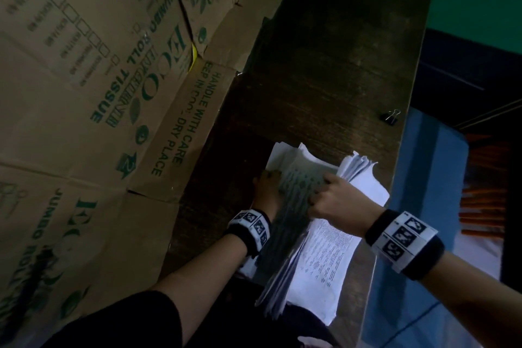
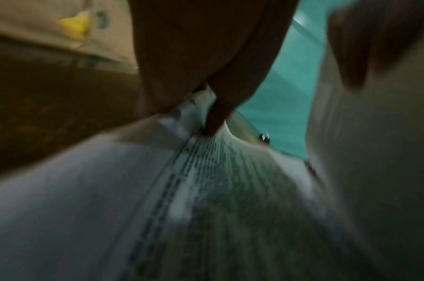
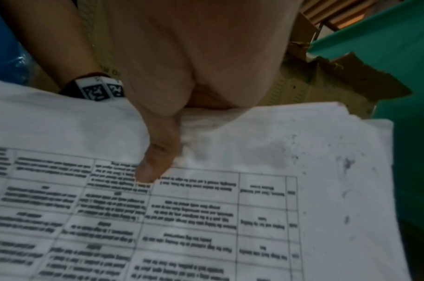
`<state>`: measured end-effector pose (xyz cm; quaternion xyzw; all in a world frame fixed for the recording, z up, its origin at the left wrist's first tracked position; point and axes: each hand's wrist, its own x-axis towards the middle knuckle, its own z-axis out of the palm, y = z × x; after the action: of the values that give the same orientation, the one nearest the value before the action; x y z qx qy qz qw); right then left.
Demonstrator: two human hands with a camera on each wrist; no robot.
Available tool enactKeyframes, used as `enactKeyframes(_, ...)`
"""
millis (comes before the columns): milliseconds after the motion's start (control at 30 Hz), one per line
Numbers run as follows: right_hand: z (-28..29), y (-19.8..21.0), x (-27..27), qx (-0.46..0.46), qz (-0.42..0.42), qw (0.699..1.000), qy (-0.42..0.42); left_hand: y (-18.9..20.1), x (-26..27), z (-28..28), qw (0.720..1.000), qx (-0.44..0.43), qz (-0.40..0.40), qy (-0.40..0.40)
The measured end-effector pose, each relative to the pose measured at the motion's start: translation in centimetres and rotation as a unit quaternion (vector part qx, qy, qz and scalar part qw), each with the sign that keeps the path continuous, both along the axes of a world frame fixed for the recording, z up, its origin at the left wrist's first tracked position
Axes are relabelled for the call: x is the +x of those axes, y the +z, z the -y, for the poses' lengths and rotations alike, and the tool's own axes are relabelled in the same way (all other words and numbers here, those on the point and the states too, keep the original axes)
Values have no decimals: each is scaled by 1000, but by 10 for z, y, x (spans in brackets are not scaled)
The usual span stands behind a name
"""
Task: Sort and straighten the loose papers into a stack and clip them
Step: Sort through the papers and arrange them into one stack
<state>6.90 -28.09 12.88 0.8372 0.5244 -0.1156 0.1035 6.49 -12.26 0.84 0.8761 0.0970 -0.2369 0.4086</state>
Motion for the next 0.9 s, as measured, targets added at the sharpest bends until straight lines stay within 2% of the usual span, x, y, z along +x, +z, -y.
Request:
enactKeyframes(67, -7, 0, 4, 1, 5, 1000, -3, 1, 1, 6, 999, 45, -11, -4)
enactKeyframes(200, -17, -6, 4, -41, 4, 999, -4, 5, -3, 19, 999, 41, -32, -11)
enactKeyframes(233, -17, -9, 4, -44, 2, 999, -6, 7, -2, 19, 999, 28, -47, -6)
enactKeyframes(367, -18, -9, 3, -72, 1, 997, 6, 2, 1, 6, 996, -94, -10, -7)
enactKeyframes(467, -26, -4, 10, -52, -4, 999, 11, 3, 7, 1, 994, -102, 16, 18)
enactKeyframes(533, -40, -9, 20, -12, -21, 999, 28, 3, 9, -5, 995, -93, -11, 46)
enactKeyframes(600, -63, -15, 29, -10, -20, 999, 50, 7, 11, -15, 988, -135, -56, 56)
enactKeyframes(633, -75, -20, 33, -62, -35, 996, 51, 10, 11, -21, 985, -149, -77, 46)
enactKeyframes(667, -84, -29, 37, -117, -69, 990, 33, 7, 11, -25, 970, -207, -117, 57)
enactKeyframes(700, -88, -38, 39, -153, -103, 983, 8, 6, 10, -28, 960, -228, -147, 63)
enactKeyframes(767, -85, -53, 44, -115, -120, 986, -19, -2, 12, -31, 954, -238, -148, 110)
enactKeyframes(833, -74, -65, 44, -72, -77, 994, -29, 3, 14, -32, 945, -276, -111, 135)
enactKeyframes(900, -63, -70, 37, -12, -45, 997, -60, 1, 13, -39, 920, -331, -141, 157)
